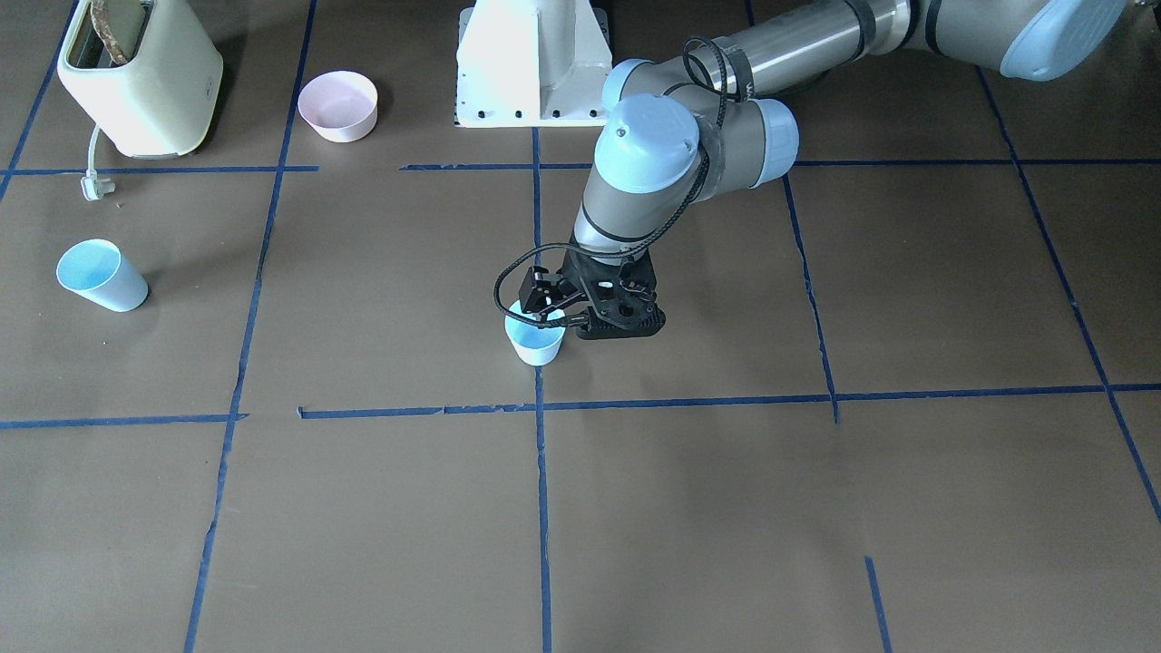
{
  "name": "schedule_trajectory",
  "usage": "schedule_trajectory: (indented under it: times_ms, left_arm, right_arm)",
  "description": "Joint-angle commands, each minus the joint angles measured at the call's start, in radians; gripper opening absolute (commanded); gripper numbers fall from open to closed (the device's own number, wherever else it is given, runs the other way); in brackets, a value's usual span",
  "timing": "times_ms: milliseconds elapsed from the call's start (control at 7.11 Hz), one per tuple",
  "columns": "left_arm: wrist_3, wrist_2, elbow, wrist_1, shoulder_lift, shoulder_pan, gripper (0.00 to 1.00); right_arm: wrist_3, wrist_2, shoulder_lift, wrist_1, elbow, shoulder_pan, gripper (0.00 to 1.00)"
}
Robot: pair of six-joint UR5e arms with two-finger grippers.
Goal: Stack blue cups with both arms
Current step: 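Set the cup down with the left gripper while the right gripper grasps the other cup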
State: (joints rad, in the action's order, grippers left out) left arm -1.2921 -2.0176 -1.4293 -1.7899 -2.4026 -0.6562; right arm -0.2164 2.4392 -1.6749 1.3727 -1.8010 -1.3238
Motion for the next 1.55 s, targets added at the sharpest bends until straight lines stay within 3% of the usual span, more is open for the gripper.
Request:
schedule_trajectory:
  times_ms: [0,141,703,844,984,1125,1406]
  left_arm:
    - [-0.003,0.0,-0.007,-0.025,0.022,-0.005,1.0]
    - [-0.004,0.0,-0.008,-0.025,0.022,-0.005,1.0]
    - [-0.006,0.0,-0.034,-0.025,0.036,-0.005,1.0]
    - [-0.006,0.0,-0.036,-0.025,0.039,-0.005,1.0]
    - [-0.006,0.0,-0.052,-0.025,0.046,-0.005,1.0]
    - [-0.006,0.002,-0.068,-0.025,0.048,-0.006,1.0]
    - [-0.007,-0.001,-0.112,-0.02,0.049,-0.04,1.0]
  right_arm:
    - [-0.316,-0.098,-0.068,-0.175,-0.035,0.179,0.99]
    - [-0.364,-0.138,-0.077,-0.22,-0.017,0.223,0.99]
    - [-0.366,-0.154,-0.062,-0.23,0.043,0.281,0.97]
    - [-0.367,-0.154,-0.031,-0.23,0.083,0.282,0.78]
    - [-0.363,-0.154,-0.022,-0.23,0.107,0.284,0.18]
    - [-0.36,-0.151,-0.02,-0.231,0.106,0.284,0.0]
    - [-0.354,-0.135,-0.02,-0.335,0.095,0.285,0.0]
